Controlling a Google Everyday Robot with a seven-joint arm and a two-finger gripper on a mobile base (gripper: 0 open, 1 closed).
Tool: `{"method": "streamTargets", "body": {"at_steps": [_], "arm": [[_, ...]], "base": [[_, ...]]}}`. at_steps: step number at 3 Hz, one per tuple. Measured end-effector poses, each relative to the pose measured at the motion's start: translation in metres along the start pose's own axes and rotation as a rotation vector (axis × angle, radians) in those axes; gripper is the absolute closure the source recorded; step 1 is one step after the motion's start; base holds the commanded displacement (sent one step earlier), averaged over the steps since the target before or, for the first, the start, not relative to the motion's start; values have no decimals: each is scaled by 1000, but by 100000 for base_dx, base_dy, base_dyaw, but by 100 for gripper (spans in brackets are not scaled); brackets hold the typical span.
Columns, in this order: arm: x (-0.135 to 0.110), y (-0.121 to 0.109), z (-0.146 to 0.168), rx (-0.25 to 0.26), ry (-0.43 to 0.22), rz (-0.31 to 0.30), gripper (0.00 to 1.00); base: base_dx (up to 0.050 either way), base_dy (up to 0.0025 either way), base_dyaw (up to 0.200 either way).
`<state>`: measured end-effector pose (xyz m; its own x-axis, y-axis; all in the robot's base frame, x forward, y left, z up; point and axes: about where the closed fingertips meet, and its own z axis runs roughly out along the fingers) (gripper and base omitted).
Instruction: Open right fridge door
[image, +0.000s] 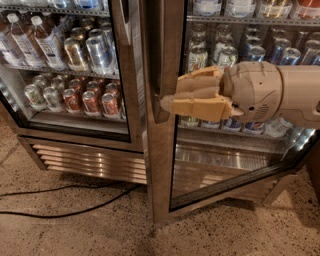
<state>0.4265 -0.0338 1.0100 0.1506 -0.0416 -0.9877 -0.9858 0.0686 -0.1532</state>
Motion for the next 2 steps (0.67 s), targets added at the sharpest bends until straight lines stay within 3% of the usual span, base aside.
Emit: {"method": "streamTargets", "body": {"at_steps": [2], "arm": [[0,0,0,0,0,0,100]], "base": [[-6,10,-20104]]}}
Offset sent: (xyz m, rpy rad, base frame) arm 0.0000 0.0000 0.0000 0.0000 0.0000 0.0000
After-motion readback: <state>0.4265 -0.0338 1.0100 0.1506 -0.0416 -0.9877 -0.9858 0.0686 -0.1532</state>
